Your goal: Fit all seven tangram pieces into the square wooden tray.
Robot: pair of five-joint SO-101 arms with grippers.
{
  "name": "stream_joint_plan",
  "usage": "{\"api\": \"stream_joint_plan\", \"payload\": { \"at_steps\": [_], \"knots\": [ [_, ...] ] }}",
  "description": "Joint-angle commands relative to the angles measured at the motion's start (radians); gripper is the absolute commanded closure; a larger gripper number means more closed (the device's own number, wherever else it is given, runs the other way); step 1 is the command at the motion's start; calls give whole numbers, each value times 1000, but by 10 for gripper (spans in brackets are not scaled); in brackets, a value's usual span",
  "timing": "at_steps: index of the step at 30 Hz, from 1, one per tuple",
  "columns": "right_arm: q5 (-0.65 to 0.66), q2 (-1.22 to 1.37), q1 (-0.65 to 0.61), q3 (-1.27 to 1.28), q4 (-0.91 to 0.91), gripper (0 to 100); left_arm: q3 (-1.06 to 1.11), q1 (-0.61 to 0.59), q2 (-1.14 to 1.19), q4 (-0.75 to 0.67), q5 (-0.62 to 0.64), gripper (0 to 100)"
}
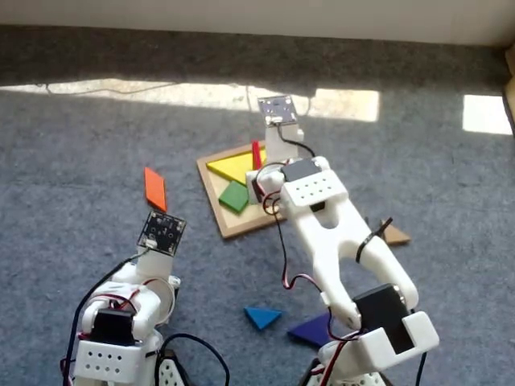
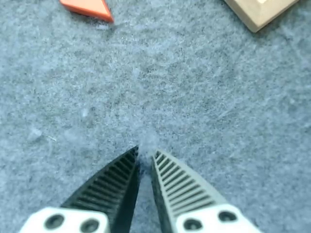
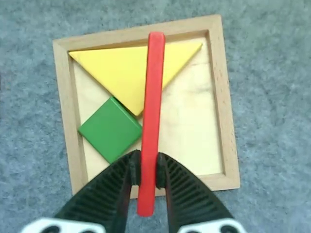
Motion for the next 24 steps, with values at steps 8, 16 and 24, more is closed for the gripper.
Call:
{"api": "stream_joint_plan", "payload": {
  "at_steps": [8, 16, 24],
  "knots": [
    [-8, 97, 22, -22, 2, 868, 21, 13, -21, -2, 9, 994],
    [-8, 97, 120, -137, 77, 782, 21, 13, -21, -2, 9, 994],
    [0, 99, 159, -229, 156, 786, 21, 13, -21, -2, 9, 994]
  ]
}}
